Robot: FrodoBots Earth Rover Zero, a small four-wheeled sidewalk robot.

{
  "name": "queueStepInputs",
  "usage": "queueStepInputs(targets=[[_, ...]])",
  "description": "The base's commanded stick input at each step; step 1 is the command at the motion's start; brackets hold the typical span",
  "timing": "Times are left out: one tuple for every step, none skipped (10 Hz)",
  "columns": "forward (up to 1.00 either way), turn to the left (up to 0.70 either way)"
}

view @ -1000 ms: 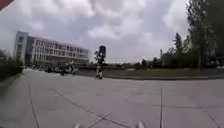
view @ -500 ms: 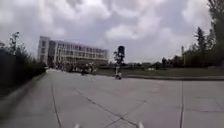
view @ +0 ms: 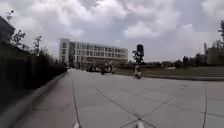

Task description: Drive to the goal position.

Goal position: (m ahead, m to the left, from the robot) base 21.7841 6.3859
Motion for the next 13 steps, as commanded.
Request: queueStepInputs(targets=[[0.0,0.0],[0.0,0.0],[0.0,0.0],[0.0,0.0],[0.36,0.0],[0.45,0.0],[0.45,0.0],[0.45,0.0],[0.45,0.0],[0.45,0.0],[0.45,0.0],[0.45,0.0],[0.45,0.0]])
